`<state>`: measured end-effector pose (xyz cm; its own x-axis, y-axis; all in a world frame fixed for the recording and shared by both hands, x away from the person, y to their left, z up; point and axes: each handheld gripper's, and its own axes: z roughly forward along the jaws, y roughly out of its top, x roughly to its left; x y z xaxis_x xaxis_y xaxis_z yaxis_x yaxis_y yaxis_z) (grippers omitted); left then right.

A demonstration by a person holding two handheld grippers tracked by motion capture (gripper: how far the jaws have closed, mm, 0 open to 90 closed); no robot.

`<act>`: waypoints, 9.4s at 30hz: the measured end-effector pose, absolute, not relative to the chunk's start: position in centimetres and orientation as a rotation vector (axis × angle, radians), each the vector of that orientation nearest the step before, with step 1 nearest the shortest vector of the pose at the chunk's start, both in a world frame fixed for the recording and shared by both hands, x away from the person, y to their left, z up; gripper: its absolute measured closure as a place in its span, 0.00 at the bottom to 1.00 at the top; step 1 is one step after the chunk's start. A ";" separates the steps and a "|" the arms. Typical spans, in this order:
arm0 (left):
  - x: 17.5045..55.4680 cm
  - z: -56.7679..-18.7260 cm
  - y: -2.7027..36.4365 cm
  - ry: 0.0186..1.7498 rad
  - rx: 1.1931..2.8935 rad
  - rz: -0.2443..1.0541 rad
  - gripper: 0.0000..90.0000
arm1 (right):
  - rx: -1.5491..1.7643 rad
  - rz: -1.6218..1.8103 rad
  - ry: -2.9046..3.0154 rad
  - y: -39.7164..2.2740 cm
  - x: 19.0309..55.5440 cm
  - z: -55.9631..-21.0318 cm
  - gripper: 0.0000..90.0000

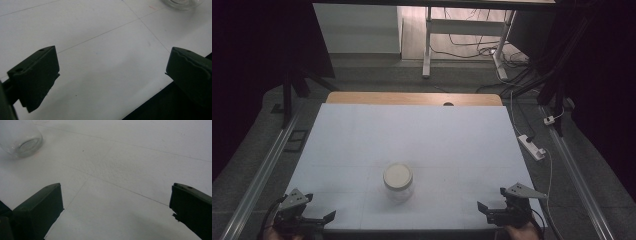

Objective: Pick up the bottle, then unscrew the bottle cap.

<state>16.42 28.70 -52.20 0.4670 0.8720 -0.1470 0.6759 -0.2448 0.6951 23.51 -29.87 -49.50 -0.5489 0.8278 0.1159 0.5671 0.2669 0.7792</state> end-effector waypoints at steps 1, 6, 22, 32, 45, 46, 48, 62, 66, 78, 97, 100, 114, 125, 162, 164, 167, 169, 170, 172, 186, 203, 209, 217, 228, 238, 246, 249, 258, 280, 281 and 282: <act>16.4 -52.2 28.7 1.282 2.002 0.348 0.00 | 1.279 1.164 2.228 -29.8 23.5 -49.5 0.00; 16.4 -52.2 28.9 1.281 1.987 0.337 0.00 | 1.259 1.149 2.242 -29.6 23.5 -49.5 0.00; 16.6 -52.3 28.8 1.283 2.007 0.314 0.00 | 1.246 1.144 2.267 -29.5 23.6 -49.6 0.00; 16.6 -52.0 28.9 1.231 1.982 0.310 0.00 | 1.249 1.143 2.272 -29.5 23.6 -49.6 0.00; 17.2 -51.4 27.6 1.130 2.021 0.345 0.00 | 1.254 1.143 2.276 -29.5 23.7 -49.6 0.00; 17.2 -51.4 27.6 1.130 2.021 0.345 0.00 | 1.254 1.142 2.278 -29.5 23.7 -49.6 0.00; 17.5 -51.3 27.2 1.095 2.030 0.340 0.00 | 1.248 1.139 2.281 -29.4 23.7 -49.6 0.00; 19.0 -51.3 25.8 0.944 2.045 0.305 0.00 | 1.244 1.140 2.288 -29.4 23.7 -49.6 0.00; 19.5 -51.2 25.4 0.944 2.055 0.288 0.00 | 1.254 1.141 2.286 -29.5 23.7 -49.6 0.00; 21.8 -51.3 22.9 0.912 2.089 0.283 0.00 | 1.246 1.136 2.289 -29.4 23.7 -49.6 0.00; 24.8 -49.7 18.4 0.816 2.102 0.204 0.00 | 1.237 1.133 2.303 -29.3 23.7 -49.7 0.00; 25.1 -49.6 17.5 0.797 2.108 0.192 0.00 | 1.233 1.132 2.306 -29.3 23.7 -49.7 0.00; 26.8 -50.8 14.1 0.722 2.123 0.166 0.00 | 1.224 1.140 2.316 -29.3 23.7 -49.7 0.00; 27.6 -52.2 12.6 0.706 2.123 0.187 0.00 | 1.216 1.139 2.322 -29.3 23.7 -49.7 0.00; 27.3 -51.5 11.9 0.688 2.163 0.242 0.09 | 1.199 1.131 2.336 -29.1 23.7 -49.7 0.00; 27.5 -51.2 11.9 0.686 2.172 0.251 0.09 | 1.200 1.131 2.336 -29.1 23.7 -49.7 0.00; 27.7 -50.7 11.8 0.680 2.172 0.239 0.09 | 1.199 1.131 2.335 -29.1 23.7 -49.7 0.00; 27.9 -50.3 11.6 0.672 2.176 0.236 0.09 | 1.202 1.133 2.335 -29.2 23.7 -49.7 0.00; 27.9 -50.1 11.5 0.666 2.180 0.237 0.09 | 1.201 1.134 2.336 -29.2 23.7 -49.7 0.00; 28.0 -49.8 11.3 0.660 2.182 0.239 0.09 | 1.201 1.135 2.335 -29.2 23.7 -49.7 0.00; 28.8 -47.8 10.0 0.595 2.185 0.224 0.09 | 1.200 1.137 2.335 -29.2 23.7 -49.7 0.00; 28.3 -47.8 10.2 0.600 2.170 0.195 0.09 | 1.192 1.137 2.331 -29.2 23.6 -49.7 0.00; 28.1 -47.8 10.5 0.600 2.161 0.193 0.09 | 1.193 1.148 2.333 -29.2 23.7 -49.6 0.00; 28.0 -48.0 10.9 0.597 2.156 0.190 0.09 | 1.159 1.224 2.335 -28.5 23.5 -49.0 0.00; 27.8 -47.8 11.1 0.595 2.136 0.184 0.09 | 1.006 1.311 2.373 -26.0 23.4 -47.5 0.00; 27.8 -47.7 11.4 0.598 2.127 0.190 0.09 | 0.834 1.370 2.400 -23.1 24.0 -45.4 0.00; 27.7 -47.8 11.3 0.599 2.136 0.196 0.09 | 0.773 1.402 2.466 -20.5 24.9 -44.5 0.00; 27.7 -47.9 11.2 0.597 2.136 0.191 0.09 | 0.742 1.426 2.482 -19.7 25.2 -44.2 0.00; 27.7 -48.1 11.0 0.596 2.138 0.182 0.09 | 0.695 1.423 2.538 -16.9 26.1 -43.7 0.00; 27.3 -48.2 10.3 0.601 2.146 0.212 0.09 | 0.638 1.434 2.557 -10.4 28.1 -42.8 0.00; 27.3 -48.2 10.2 0.605 2.147 0.214 0.09 | 0.630 1.433 2.559 -10.1 28.1 -42.8 0.00; 27.3 -48.2 10.2 0.605 2.147 0.214 0.09 | 0.621 1.430 2.562 -9.8 28.1 -42.9 0.00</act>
